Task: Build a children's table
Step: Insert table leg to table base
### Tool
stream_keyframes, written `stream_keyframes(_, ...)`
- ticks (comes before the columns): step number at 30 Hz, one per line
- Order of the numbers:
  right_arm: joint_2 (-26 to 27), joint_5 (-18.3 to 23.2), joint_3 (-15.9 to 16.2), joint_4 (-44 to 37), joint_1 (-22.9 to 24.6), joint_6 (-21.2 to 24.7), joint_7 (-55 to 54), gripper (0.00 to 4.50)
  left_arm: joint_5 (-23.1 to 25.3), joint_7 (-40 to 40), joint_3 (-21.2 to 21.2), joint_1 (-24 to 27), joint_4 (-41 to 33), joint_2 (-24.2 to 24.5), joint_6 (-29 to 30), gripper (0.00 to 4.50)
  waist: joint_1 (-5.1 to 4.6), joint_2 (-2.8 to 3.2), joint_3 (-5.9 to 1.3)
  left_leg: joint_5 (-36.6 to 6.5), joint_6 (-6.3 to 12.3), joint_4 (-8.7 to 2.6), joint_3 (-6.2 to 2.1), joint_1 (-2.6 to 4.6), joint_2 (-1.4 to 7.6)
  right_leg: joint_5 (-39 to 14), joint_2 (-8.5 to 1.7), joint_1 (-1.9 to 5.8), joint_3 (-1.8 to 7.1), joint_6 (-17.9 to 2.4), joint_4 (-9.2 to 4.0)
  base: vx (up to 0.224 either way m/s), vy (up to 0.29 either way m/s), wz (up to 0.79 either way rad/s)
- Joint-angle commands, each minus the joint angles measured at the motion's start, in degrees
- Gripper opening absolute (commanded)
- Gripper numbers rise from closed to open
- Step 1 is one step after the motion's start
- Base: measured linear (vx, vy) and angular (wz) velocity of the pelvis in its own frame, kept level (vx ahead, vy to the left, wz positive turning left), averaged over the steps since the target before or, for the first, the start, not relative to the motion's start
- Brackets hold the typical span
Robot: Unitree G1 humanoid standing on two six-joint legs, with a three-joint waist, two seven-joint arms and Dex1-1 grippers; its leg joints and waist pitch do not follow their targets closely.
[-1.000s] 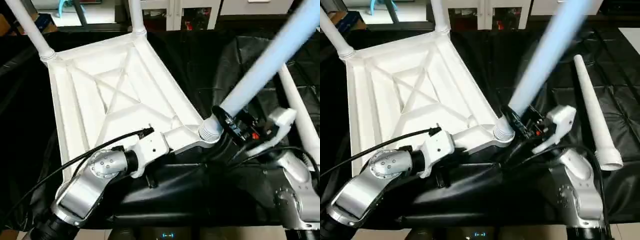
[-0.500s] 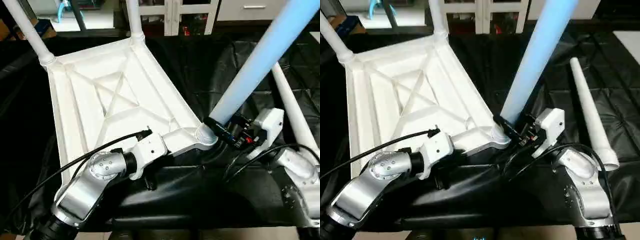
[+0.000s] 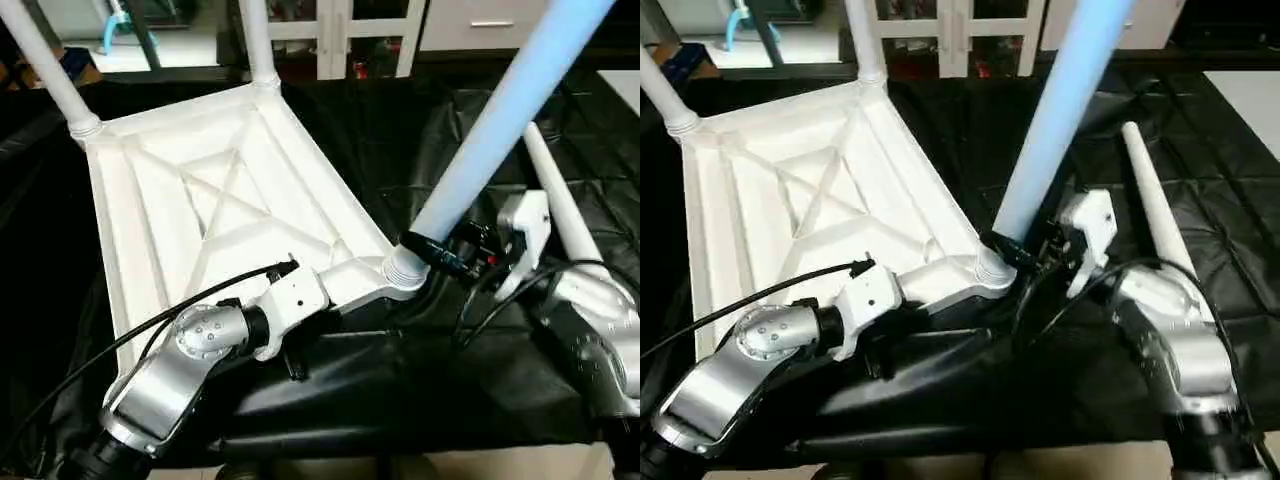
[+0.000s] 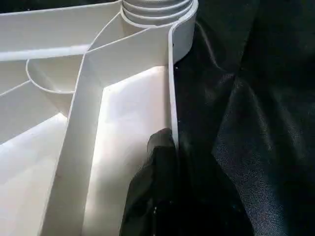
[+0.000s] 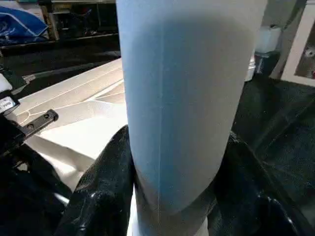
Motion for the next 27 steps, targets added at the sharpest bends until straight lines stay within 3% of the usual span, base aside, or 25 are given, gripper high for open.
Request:
stream_keyframes(1,-0.33,-1.61,6.22,7.69,2.54,8.6,2.1,1.79,0.56,-0.51,-1.88,1.47,2.55,0.03,1.15,0.0,-0.36,-0.55,-0.7,-31.41,0.16,-4.28,-0.84,0.35,0.02,-36.82,0.14,0.29,0.0,-3.33,-5.26,0.0,0.0,0.0)
stream_keyframes(8,-0.55,-3.85,8.33,10.51,-0.53,11.34,2.25,1.79,0.49,-0.67,-1.82,1.69,2.26,0.24,1.21,0.0,-1.12,-0.7,-0.28,-34.83,-0.17,-4.33,-1.38,0.59,-0.2,-40.56,0.05,-0.25,-0.11,-2.65,-5.94,0.0,0.0,0.0)
stream_keyframes(11,2.43,-3.85,5.54,13.89,-3.99,10.29,-1.12,1.79,0.58,-0.66,-1.9,1.63,2.19,0.17,1.06,0.0,-1.63,-0.75,0.0,-37.72,-0.56,-4.35,-1.9,0.68,-0.45,-44.29,0.04,-0.52,-0.59,-2.05,-6.37,0.0,0.0,0.0)
stream_keyframes(13,3.05,-3.05,4.52,14.36,-4.92,10.58,-1.81,1.79,0.7,-0.7,-1.95,1.63,2.17,0.19,0.97,0.0,-1.59,-0.8,-0.05,-37.53,-0.78,-4.55,-2.36,0.35,-0.4,-44.25,-0.17,-0.06,-0.63,-1.77,-6.18,0.0,0.0,0.0)
stream_keyframes(14,3.21,-2.69,4.19,14.46,-5.23,10.79,-1.95,1.79,0.76,-0.73,-1.97,1.62,2.16,0.21,0.93,0.0,-1.61,-0.72,0.15,-38.34,-0.69,-4.6,-2.51,0.51,-0.47,-44.96,-0.09,-0.3,-0.63,-1.72,-6.36,0.0,0.0,0.0)
stream_keyframes(16,3.32,-1.58,3.15,15.08,-7.13,11.96,-1.96,1.79,1.1,-0.98,-2.12,1.72,2.14,0.36,0.7,0.0,-1.72,-0.47,0.22,-39.1,-0.71,-4.83,-3.03,0.45,-0.52,-44.33,-0.14,0.01,-0.8,-2.08,-6.32,0.0,0.0,0.0)
stream_keyframes(18,2.73,-2.41,3.72,15.64,-8.06,11.71,-1.47,1.79,1.26,-1.13,-2.2,1.76,2.18,0.48,0.58,0.0,-1.85,-0.3,0.43,-40.29,-0.88,-5.08,-3.37,0.28,-0.54,-43.02,-0.13,0.27,-1.05,-2.58,-6.3,0.0,0.0,0.0)
stream_keyframes(20,2.55,-2.89,3.95,15.92,-8.48,11.65,-1.04,1.79,1.32,-1.16,-2.21,1.76,2.24,0.49,0.51,0.0,-1.74,-0.3,0.62,-40.69,-0.51,-4.92,-3.26,0.8,-0.64,-42.7,-0.26,-0.03,-0.98,-2.8,-6.62,0.0,0.0,0.0)
stream_keyframes(27,2.08,-3.82,4.88,16.39,-8.16,15.02,-0.42,1.79,1.67,-1.19,-2.22,1.65,2.47,0.21,0.4,0.0,-1.37,-0.48,0.62,-38.29,-0.22,-4.87,-2.97,0.92,-0.54,-41.33,-0.35,-0.04,-0.56,-3.57,-6.37,0.0,0.0,0.0)
